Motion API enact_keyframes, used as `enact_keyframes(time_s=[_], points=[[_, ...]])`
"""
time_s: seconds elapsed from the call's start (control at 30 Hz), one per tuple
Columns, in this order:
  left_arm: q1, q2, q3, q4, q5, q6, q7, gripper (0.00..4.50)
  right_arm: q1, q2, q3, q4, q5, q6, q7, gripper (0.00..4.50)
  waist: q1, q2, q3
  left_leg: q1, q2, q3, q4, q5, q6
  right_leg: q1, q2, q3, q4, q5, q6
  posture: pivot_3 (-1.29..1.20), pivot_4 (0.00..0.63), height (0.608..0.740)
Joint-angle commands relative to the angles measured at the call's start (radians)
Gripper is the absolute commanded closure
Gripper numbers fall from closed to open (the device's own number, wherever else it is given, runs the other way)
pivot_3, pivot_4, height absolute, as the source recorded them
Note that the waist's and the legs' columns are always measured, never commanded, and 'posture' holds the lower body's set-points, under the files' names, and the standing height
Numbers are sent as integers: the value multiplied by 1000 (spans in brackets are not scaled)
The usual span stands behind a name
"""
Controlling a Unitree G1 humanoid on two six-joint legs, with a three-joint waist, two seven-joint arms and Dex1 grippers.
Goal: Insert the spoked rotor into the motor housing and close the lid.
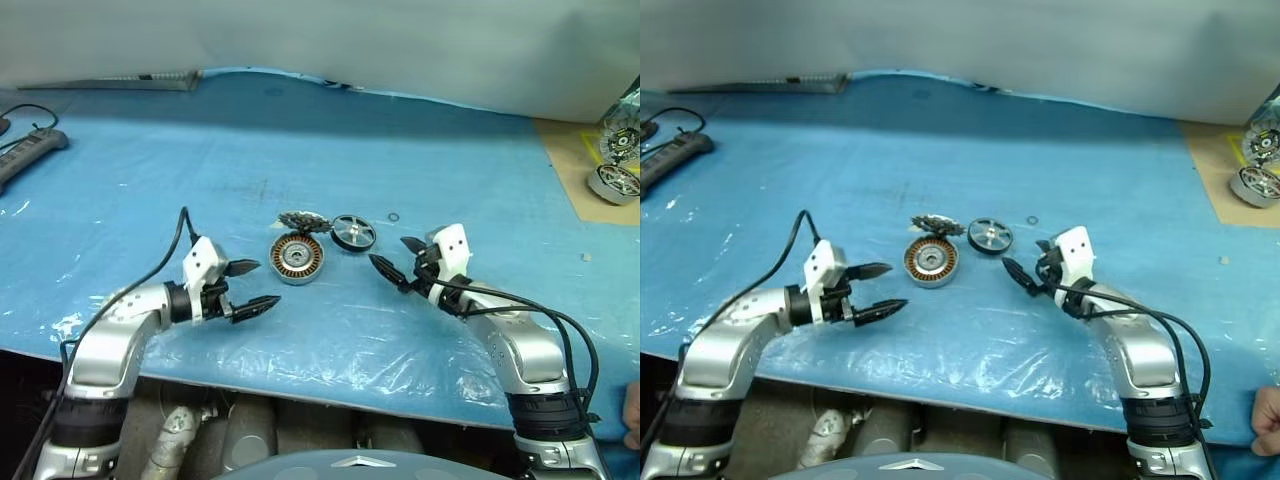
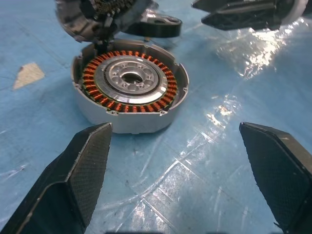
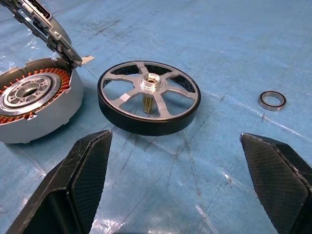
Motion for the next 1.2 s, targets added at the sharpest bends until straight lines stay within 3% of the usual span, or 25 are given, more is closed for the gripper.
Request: enact_keyframes(time_s=[0.03,0.33,0.57,0.97,1.2], points=[[16,-42,41,26,-37,-115,65,27,11,6,-23,-44,-1,-66,-8,0,1,0,0,0,0,0,0,0,0,0,0,0,0,0,0,0,150,740],[46,-108,-14,167,12,-383,144,27,-31,23,-12,-4,-32,-30,-95,0,-6,0,0,0,2,0,2,0,0,0,2,0,1,2,3,0,150,740],[32,-134,-71,329,63,-557,173,27,-204,42,-2,215,-119,4,-204,0,-8,0,0,1,3,0,5,-1,-3,1,2,1,3,2,4,0,150,740],[-3,-165,-128,393,72,-618,221,27,-417,110,28,592,-229,-119,-266,0,-8,0,0,0,4,0,13,-2,-4,-1,2,1,13,3,5,0,150,740],[-43,-182,-136,549,81,-708,208,27,-456,144,43,712,-266,-170,-282,0,-8,0,-1,2,5,1,19,-2,-4,1,2,3,17,1,1,0,150,740]])
